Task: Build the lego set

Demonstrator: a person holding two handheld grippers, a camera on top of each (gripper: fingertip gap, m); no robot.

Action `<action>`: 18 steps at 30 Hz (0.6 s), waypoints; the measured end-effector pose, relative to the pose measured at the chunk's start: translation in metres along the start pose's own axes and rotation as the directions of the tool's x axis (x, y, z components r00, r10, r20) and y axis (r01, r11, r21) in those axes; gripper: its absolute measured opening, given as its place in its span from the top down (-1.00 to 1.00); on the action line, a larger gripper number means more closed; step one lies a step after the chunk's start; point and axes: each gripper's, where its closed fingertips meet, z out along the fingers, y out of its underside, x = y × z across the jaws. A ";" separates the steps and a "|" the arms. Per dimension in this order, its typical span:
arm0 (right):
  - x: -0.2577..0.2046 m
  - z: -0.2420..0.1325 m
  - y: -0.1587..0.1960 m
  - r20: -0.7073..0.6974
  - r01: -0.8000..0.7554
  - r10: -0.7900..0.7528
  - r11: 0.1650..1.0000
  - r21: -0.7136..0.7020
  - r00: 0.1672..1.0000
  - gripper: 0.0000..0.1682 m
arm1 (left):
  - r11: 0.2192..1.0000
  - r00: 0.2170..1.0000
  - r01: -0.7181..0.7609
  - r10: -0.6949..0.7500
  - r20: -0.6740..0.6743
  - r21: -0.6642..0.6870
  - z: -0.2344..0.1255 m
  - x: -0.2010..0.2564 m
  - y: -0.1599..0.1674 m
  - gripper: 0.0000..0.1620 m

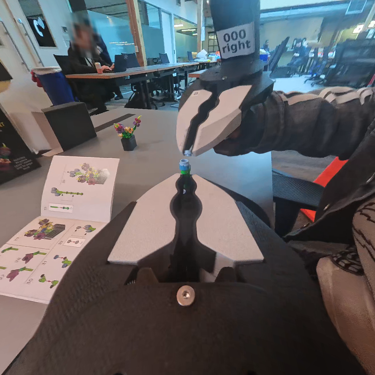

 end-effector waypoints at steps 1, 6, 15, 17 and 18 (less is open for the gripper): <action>0.001 0.000 0.002 -0.018 0.033 -0.033 0.999 -0.014 0.999 0.93 | 1.000 1.000 -0.013 0.013 -0.003 -0.013 0.001 0.002 0.002 0.93; 0.001 0.000 0.012 -0.045 0.114 -0.118 0.991 -0.075 0.992 0.93 | 0.999 1.000 -0.005 0.004 -0.026 -0.044 0.004 0.003 0.007 0.93; -0.001 0.001 0.016 -0.039 0.135 -0.140 0.985 -0.112 0.989 0.93 | 0.997 0.999 0.005 -0.008 -0.053 -0.071 0.006 0.006 0.011 0.92; 0.000 0.001 0.016 -0.043 0.137 -0.143 0.983 -0.122 0.989 0.93 | 0.998 0.998 0.010 -0.013 -0.054 -0.067 0.006 0.005 0.010 0.93; 0.000 0.002 0.016 -0.045 0.135 -0.141 0.983 -0.122 0.989 0.93 | 0.998 0.998 0.018 -0.021 -0.058 -0.062 0.006 0.005 0.010 0.93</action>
